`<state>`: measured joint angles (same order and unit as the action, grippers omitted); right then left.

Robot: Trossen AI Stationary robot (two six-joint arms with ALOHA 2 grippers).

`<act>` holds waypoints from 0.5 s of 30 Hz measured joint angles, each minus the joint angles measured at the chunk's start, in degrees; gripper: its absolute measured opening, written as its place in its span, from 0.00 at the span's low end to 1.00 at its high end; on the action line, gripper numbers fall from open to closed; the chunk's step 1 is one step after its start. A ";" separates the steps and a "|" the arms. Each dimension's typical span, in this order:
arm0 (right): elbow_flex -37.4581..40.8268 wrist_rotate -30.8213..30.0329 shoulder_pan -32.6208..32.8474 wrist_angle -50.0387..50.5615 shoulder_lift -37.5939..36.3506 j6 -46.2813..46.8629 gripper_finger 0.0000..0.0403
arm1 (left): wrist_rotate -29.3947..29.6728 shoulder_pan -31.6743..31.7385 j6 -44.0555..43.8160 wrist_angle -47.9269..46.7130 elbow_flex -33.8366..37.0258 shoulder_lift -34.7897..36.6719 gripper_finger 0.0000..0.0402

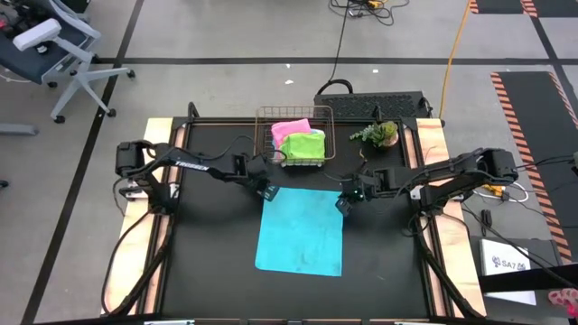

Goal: Fold microfiber towels
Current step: Fold the blue microfiber cloth

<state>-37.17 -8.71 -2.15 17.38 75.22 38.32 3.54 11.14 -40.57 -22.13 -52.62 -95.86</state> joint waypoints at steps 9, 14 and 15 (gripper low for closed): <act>0.54 0.00 0.00 -2.09 0.02 -0.08 0.37 | -1.13 -0.39 0.17 2.16 0.12 -2.94 0.29; 0.52 0.02 0.00 1.43 0.02 -0.63 0.37 | -1.72 -0.33 -0.31 2.73 -0.09 -3.80 0.29; 0.57 0.01 0.00 2.40 0.02 -0.69 0.37 | -1.72 -0.39 -0.38 2.74 -0.09 -3.97 0.29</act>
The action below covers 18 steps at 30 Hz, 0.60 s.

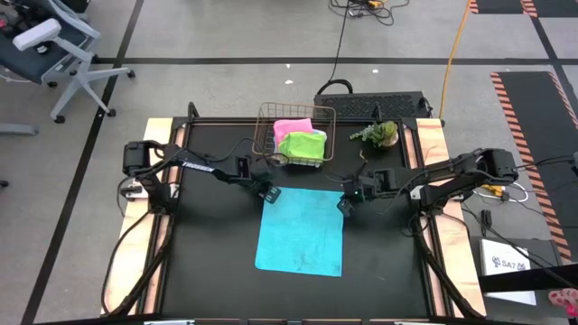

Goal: Fold microfiber towels
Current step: Fold the blue microfiber cloth

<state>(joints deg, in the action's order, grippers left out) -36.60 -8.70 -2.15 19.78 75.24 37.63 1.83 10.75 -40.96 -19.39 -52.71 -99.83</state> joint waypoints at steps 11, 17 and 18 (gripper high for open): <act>0.02 -0.09 -0.02 1.54 0.00 -0.96 0.37 | -0.20 -0.05 -0.32 0.01 -0.02 -0.08 0.29; 2.87 -0.16 -0.15 -0.10 0.00 0.63 0.37 | -0.20 -0.09 -0.50 0.01 -0.02 -0.11 0.29; 3.62 -0.10 -0.15 -1.63 0.00 1.17 0.37 | -0.22 -0.09 -0.51 0.01 -0.02 -0.11 0.29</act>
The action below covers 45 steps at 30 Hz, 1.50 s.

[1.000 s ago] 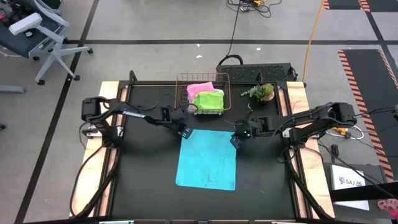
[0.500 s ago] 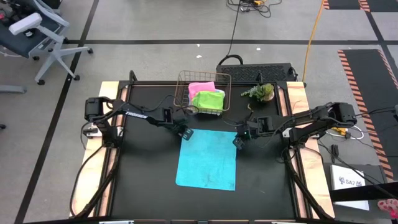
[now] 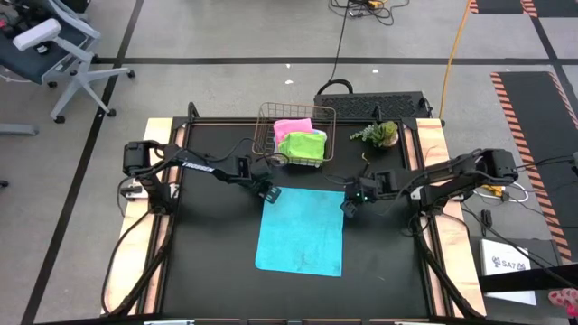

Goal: Fold microfiber towels
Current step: Fold the blue microfiber cloth

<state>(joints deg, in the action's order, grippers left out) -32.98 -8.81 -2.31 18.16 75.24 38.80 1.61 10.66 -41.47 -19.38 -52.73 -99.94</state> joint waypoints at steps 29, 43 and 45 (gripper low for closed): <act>10.84 -0.69 -1.75 -21.37 -0.15 5.07 0.34 | 0.50 -1.18 -3.31 0.20 0.02 -0.09 0.29; 13.34 -1.17 -1.81 -27.21 -0.02 6.58 0.02 | -2.07 -1.91 -4.09 2.52 0.13 -0.27 0.08; 13.34 -0.89 -1.81 -27.22 -0.02 6.29 0.01 | -2.70 -1.97 -4.09 2.80 0.13 -0.31 0.03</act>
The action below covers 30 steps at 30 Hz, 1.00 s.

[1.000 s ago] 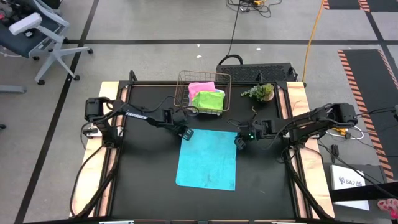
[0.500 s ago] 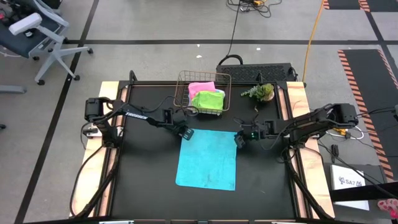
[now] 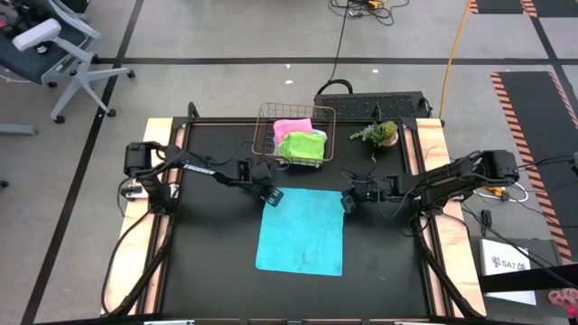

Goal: Fold microfiber towels
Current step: Fold the blue microfiber cloth

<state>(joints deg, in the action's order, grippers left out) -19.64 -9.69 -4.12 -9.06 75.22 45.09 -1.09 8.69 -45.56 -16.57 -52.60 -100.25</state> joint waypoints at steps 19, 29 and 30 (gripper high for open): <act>-4.19 4.80 3.11 4.51 -1.46 -1.29 0.00 | 4.67 -2.48 0.19 -2.13 -0.01 4.82 0.00; -10.24 3.76 5.05 8.14 -3.79 -4.32 0.00 | 6.54 -2.86 0.35 -2.27 -0.02 5.40 0.00; -10.61 3.78 5.07 8.33 -3.93 -4.42 0.00 | 6.56 -2.93 0.20 -2.27 -0.02 5.40 0.00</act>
<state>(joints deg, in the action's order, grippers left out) -30.25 -5.91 0.95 -0.73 71.29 40.66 5.48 5.75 -45.36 -18.85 -52.62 -94.85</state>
